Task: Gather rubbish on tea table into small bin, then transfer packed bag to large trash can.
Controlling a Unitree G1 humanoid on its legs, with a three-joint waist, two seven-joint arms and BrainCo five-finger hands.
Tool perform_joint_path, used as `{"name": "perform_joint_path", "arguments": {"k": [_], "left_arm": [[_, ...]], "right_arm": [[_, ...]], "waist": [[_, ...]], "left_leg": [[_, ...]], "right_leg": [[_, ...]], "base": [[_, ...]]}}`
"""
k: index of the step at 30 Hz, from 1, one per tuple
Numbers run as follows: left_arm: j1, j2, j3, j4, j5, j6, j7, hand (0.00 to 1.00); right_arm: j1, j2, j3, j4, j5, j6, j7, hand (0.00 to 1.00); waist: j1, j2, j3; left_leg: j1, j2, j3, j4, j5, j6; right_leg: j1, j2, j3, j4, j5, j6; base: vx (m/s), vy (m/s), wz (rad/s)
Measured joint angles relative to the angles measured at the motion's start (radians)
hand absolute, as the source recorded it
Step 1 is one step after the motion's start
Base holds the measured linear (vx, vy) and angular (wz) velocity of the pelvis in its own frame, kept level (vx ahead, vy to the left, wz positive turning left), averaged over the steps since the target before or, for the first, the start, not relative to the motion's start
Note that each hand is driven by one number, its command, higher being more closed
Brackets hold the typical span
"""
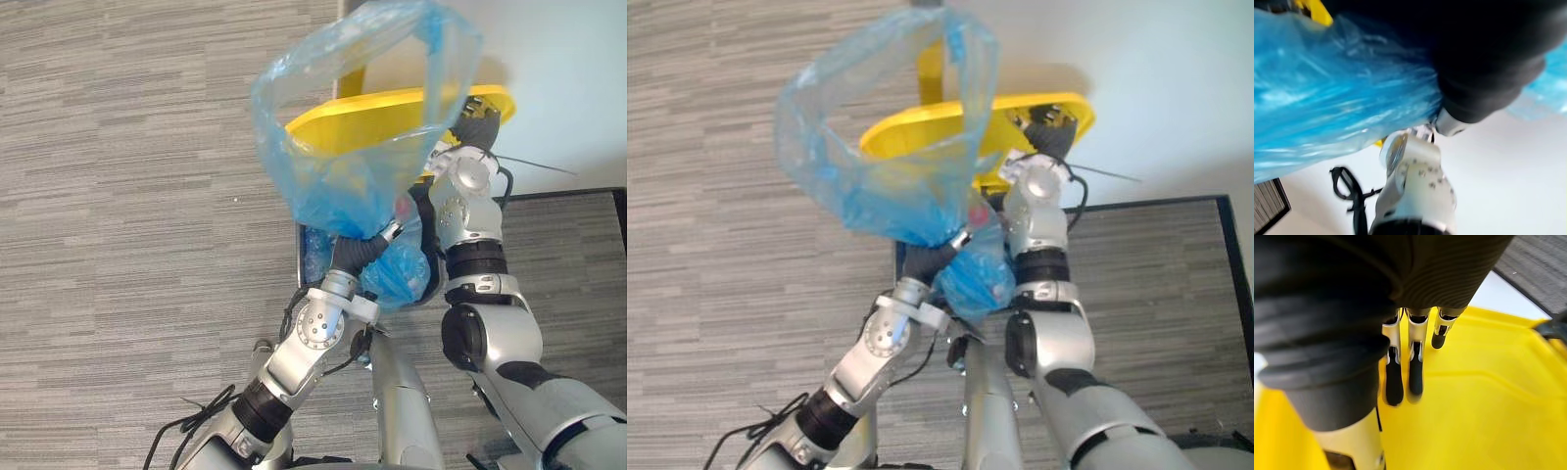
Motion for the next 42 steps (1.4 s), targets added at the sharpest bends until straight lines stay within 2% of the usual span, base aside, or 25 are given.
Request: {"name": "perform_joint_path", "arguments": {"k": [1, 2, 4, 5, 7, 10, 11, 14, 21, 22, 26, 29, 34, 42], "left_arm": [[-0.030, -0.012, 0.005, 0.038, 0.004, 0.000, 0.003, 1.00], [-0.053, -0.035, 0.035, 0.092, 0.008, 0.004, 0.005, 1.00], [-0.083, -0.045, 0.059, 0.141, 0.012, 0.009, 0.023, 1.00], [-0.113, -0.044, 0.071, 0.195, 0.013, 0.023, 0.024, 1.00], [-0.136, -0.044, 0.085, 0.258, 0.013, 0.048, 0.025, 1.00], [-0.151, -0.054, 0.120, 0.300, 0.024, 0.060, 0.026, 1.00], [-0.187, -0.064, 0.141, 0.330, 0.029, 0.060, 0.027, 1.00], [-0.223, -0.066, 0.185, 0.371, 0.035, 0.065, 0.045, 1.00], [-0.244, -0.065, 0.277, 0.474, 0.045, 0.096, 0.067, 1.00], [-0.252, -0.065, 0.290, 0.497, 0.054, 0.108, 0.067, 0.00], [-0.263, -0.066, 0.331, 0.540, 0.079, 0.127, 0.085, 0.00], [-0.278, -0.064, 0.378, 0.582, 0.092, 0.134, 0.091, 0.00], [-0.329, -0.057, 0.395, 0.608, 0.112, 0.134, 0.089, 0.00], [-0.331, -0.028, 0.402, 0.627, 0.113, 0.135, 0.086, 0.00]], "right_arm": [[-0.003, 0.003, -0.003, 0.000, 0.000, 0.000, -0.001, 0.00], [-0.010, 0.005, 0.005, 0.003, 0.000, -0.001, -0.005, 0.00], [-0.034, 0.006, 0.010, 0.003, 0.000, -0.007, 0.000, 0.00], [-0.048, 0.006, 0.017, 0.002, 0.000, -0.009, 0.001, 0.00], [-0.048, 0.006, 0.031, -0.002, 0.000, -0.010, 0.001, 0.00], [-0.046, -0.005, 0.064, -0.009, 0.002, -0.010, 0.001, 0.00], [-0.045, -0.015, 0.078, -0.040, 0.002, -0.012, -0.001, 0.00], [-0.044, -0.027, 0.104, -0.086, 0.002, -0.031, -0.003, 0.00], [-0.035, -0.077, 0.153, -0.138, 0.002, -0.056, -0.002, 0.00], [-0.024, -0.083, 0.167, -0.139, 0.002, -0.058, 0.002, 0.00], [-0.017, -0.082, 0.198, -0.143, 0.004, -0.061, 0.012, 0.00], [-0.016, -0.082, 0.201, -0.144, 0.020, -0.069, 0.013, 0.00], [-0.016, -0.083, 0.219, -0.153, 0.024, -0.074, 0.013, 0.00], [-0.015, -0.082, 0.257, -0.153, 0.022, -0.074, 0.019, 0.00]], "waist": [[0.011, 0.005, 0.002], [-0.030, -0.027, 0.003], [-0.018, -0.027, 0.003], [-0.020, -0.027, 0.003], [-0.033, -0.028, 0.003], [-0.040, -0.028, 0.003], [-0.041, -0.028, 0.004], [-0.045, -0.032, 0.006], [-0.050, -0.066, 0.022], [-0.051, -0.066, 0.022], [-0.060, -0.068, 0.023], [-0.064, -0.077, 0.028], [-0.079, -0.081, 0.030], [-0.079, -0.081, 0.030]], "left_leg": [[-0.002, 0.040, 0.013, -0.014, 0.009, -0.018], [-0.019, 0.026, 0.002, 0.009, 0.033, -0.037], [-0.047, 0.017, -0.002, 0.040, 0.030, -0.025], [-0.067, 0.003, 0.002, 0.074, 0.017, -0.008], [-0.080, -0.005, 0.005, 0.082, 0.005, 0.014], [-0.113, -0.010, 0.034, 0.134, -0.004, 0.030], [-0.148, -0.009, 0.044, 0.131, -0.010, 0.015], [-0.195, -0.015, 0.048, 0.129, 0.006, 0.009], [-0.250, -0.017, 0.047, 0.130, 0.022, 0.004], [-0.259, -0.015, 0.045, 0.134, 0.023, 0.003], [-0.278, -0.015, 0.049, 0.135, 0.022, 0.001], [-0.279, -0.013, 0.051, 0.142, 0.016, -0.007], [-0.298, -0.023, 0.060, 0.150, 0.014, -0.005], [-0.307, -0.027, 0.072, 0.185, -0.005, 0.005]], "right_leg": [[-0.038, 0.002, 0.019, 0.133, -0.006, -0.028], [-0.057, 0.003, 0.155, 0.266, -0.026, -0.124], [-0.058, 0.010, 0.119, 0.208, 0.011, -0.100], [-0.060, 0.014, 0.099, 0.171, 0.042, -0.100], [-0.064, 0.014, 0.093, 0.152, 0.062, -0.101], [-0.069, 0.013, 0.092, 0.122, 0.094, -0.104], [-0.086, 0.007, 0.092, 0.103, 0.106, -0.087], [-0.098, 0.008, 0.095, 0.029, 0.136, -0.044], [-0.133, 0.017, 0.112, -0.009, 0.154, -0.031], [-0.141, 0.020, 0.112, -0.008, 0.162, -0.035], [-0.169, 0.017, 0.115, 0.011, 0.168, -0.037], [-0.177, 0.017, 0.117, 0.026, 0.194, -0.057], [-0.200, 0.004, 0.120, 0.042, 0.194, -0.057], [-0.204, 0.003, 0.140, 0.048, 0.196, -0.059]], "base": [[0.02, -0.297, 0.44], [0.04, -0.260, 0.48], [-0.01, -0.157, 0.05], [-0.07, -0.098, -0.20], [-0.10, -0.032, -0.03], [-0.11, 0.033, -0.11], [-0.17, 0.069, -0.04], [-0.15, 0.052, 0.00], [-0.10, -0.022, -0.01], [-0.04, -0.036, -0.03], [-0.02, -0.041, -0.01], [0.01, -0.024, 0.00], [0.00, -0.003, -0.01], [-0.05, -0.002, -0.04]]}}
